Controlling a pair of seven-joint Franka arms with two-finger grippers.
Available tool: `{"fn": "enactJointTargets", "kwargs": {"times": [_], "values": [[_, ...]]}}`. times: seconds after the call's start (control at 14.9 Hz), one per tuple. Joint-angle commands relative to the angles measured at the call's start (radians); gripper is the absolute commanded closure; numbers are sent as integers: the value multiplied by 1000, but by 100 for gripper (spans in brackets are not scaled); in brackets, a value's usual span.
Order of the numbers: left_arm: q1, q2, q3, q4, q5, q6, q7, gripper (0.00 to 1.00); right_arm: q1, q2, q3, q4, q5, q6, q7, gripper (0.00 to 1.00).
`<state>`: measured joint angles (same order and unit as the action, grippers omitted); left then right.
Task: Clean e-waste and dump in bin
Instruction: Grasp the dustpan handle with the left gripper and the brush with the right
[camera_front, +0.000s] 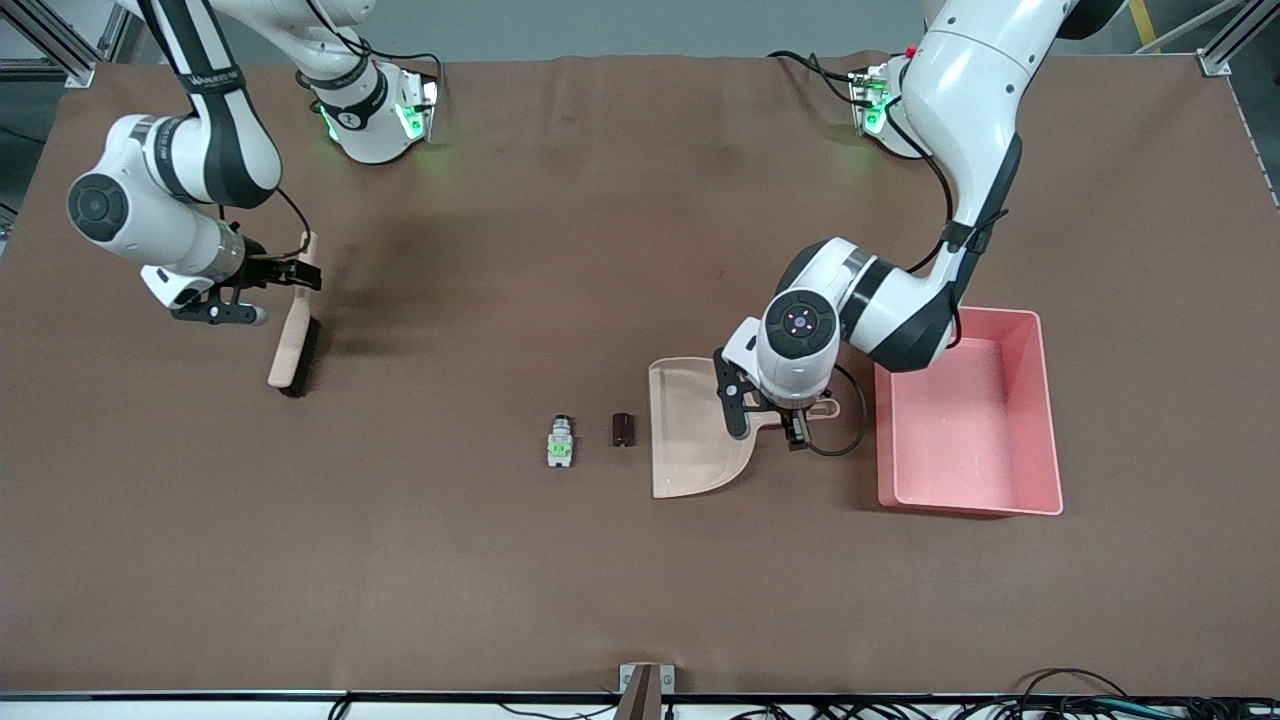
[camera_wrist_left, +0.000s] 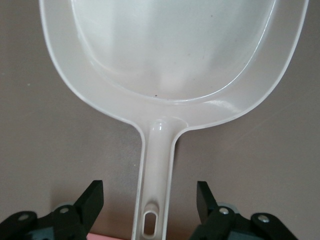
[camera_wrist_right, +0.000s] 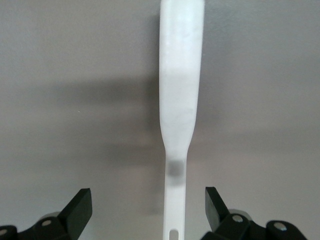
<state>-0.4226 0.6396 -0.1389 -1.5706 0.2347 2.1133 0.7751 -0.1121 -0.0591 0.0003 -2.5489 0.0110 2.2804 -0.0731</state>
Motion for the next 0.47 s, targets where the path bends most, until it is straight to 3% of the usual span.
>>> {"fn": "enactJointTargets", "kwargs": {"times": [0.0, 0.4], "values": [[-5, 34, -1, 21, 18, 30, 7, 18, -35, -2, 6, -34, 7, 50, -48, 0], [-24, 52, 1, 21, 20, 57, 15, 22, -57, 94, 6, -36, 6, 207, -103, 0]]}}
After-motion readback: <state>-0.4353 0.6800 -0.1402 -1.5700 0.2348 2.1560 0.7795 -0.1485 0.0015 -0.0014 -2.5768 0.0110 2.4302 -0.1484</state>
